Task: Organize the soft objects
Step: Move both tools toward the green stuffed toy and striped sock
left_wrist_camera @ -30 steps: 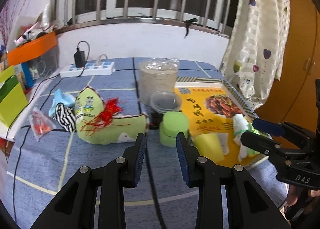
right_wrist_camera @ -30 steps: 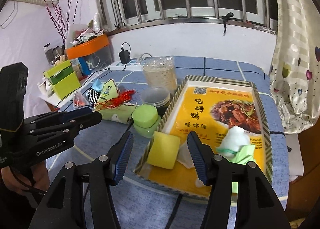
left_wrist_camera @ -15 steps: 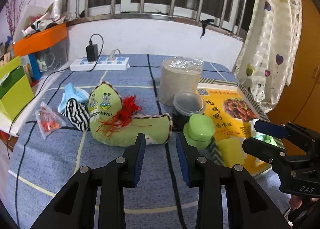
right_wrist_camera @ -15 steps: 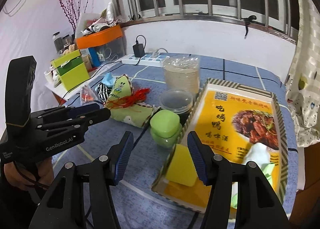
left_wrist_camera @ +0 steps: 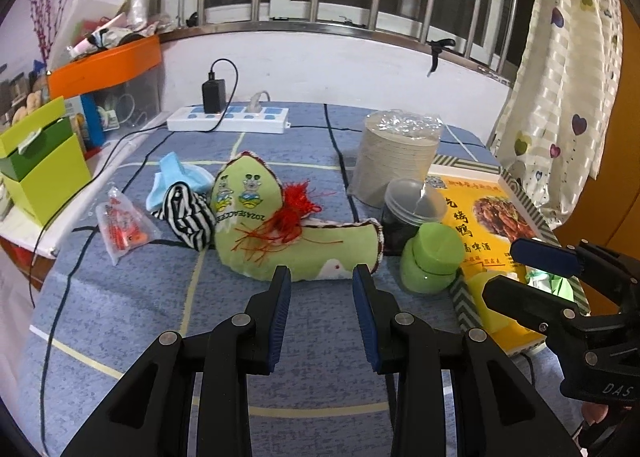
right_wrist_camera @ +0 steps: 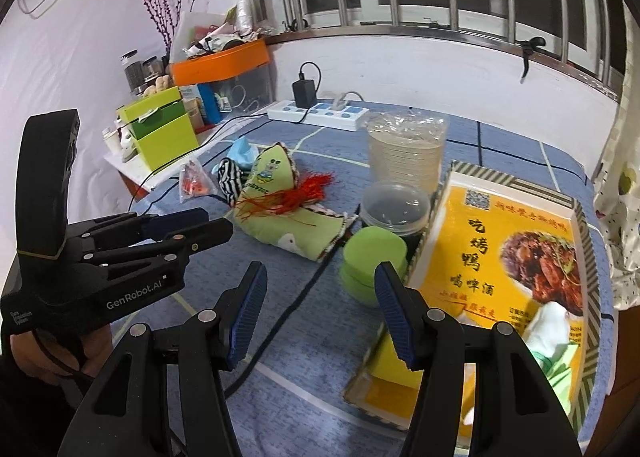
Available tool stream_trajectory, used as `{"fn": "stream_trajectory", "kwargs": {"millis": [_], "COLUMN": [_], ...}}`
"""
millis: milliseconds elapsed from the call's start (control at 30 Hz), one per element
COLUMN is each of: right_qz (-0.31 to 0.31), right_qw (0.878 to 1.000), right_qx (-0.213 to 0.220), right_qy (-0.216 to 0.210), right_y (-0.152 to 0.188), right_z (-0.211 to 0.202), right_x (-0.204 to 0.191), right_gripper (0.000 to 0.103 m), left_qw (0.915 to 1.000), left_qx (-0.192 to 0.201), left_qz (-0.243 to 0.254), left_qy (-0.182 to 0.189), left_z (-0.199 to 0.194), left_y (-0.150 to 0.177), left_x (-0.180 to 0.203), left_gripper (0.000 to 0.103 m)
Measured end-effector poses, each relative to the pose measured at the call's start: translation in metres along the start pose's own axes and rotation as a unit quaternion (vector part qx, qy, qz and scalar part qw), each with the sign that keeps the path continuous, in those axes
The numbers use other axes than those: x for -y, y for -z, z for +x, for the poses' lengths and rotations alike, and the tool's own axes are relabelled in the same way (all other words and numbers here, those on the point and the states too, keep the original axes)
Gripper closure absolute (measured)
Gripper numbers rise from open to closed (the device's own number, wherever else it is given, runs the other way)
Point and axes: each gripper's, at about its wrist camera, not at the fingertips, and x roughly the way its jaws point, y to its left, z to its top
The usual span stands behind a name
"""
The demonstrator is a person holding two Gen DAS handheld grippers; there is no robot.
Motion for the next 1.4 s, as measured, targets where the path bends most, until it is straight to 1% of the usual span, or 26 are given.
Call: {"fn": "stream_trajectory", "kwargs": {"millis": [300,600,833,1067,1267,1400], "right_qz": [-0.014,-0.024,-0.028,-0.023,-0.032,-0.043], "right_qw": [1.0,0.999,0.998,0.997,0.996,0.995], "right_qx": [0.001,-0.008,-0.017,-0.035,-0.062,-0.074], "right_qy": [-0.014,-0.034,-0.046,-0.06,-0.061,-0.053], "right_y": [-0.011,-0.028,-0.039,-0.041,-0.036,-0.035], "right_z": [0.017,0.047,0.072,0.097,0.124,0.141], "right_x": [-0.017,-0.032,-0.044,-0.053,-0.061,-0.064], "right_gripper": [0.046,0.046,0.046,0.046,0.046,0.046], "left_qw": [0.9998,0.9984,0.9966,0.9946,0.9946,0.9945], "left_qx": [-0.001,0.001,0.013,0.013,0.001,-0.002], "left_qz": [-0.009,-0.038,-0.064,-0.093,-0.099,-0.101], "left_qy": [-0.017,-0.042,-0.051,-0.045,-0.033,-0.025], "left_z": [0.003,0.01,0.011,0.019,0.034,0.043], "left_y": [0.0,-0.004,-0.011,-0.014,-0.013,-0.015], "left_x": [-0.019,-0.058,-0.091,-0.12,-0.128,-0.131], "left_gripper": [0.072,0.072,0.072,0.072,0.07,0.068]}}
